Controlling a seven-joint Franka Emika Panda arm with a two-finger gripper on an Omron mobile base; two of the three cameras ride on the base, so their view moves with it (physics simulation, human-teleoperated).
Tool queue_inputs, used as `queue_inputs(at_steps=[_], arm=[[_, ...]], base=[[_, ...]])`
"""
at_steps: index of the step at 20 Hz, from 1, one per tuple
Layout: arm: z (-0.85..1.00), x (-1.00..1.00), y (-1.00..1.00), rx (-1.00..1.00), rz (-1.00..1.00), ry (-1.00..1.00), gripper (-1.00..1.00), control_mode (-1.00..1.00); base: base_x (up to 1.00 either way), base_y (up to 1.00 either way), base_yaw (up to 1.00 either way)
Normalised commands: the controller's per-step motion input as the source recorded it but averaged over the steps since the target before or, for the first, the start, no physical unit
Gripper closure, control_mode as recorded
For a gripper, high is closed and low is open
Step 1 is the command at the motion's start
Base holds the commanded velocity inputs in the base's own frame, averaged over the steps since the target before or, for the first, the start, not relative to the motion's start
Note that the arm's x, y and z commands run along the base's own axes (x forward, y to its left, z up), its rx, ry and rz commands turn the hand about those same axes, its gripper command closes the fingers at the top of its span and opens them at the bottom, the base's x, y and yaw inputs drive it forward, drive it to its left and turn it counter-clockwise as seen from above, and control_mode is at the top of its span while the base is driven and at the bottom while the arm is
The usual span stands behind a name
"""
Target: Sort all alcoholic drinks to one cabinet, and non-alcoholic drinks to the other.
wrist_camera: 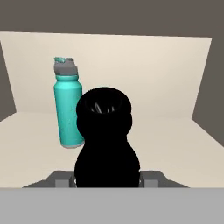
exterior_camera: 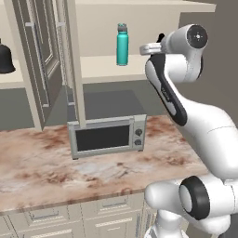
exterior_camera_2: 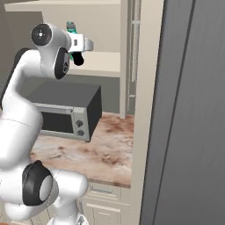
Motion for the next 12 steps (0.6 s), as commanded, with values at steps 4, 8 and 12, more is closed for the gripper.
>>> queue_inputs(at_steps=[4,8,12], arm=[[-0.04,0.61,-0.19,0.0,0.0,0.0,1.0,-1.0],[-0.29,0.49,-0.04,0.0,-0.01,0.03,1.0,-1.0],[-0.39,0.45,0.0,0.0,-0.02,0.03,1.0,-1.0]], base=[[0.0,0.0,0.0],[0.0,0.0,0.0],[0.0,0.0,0.0]])
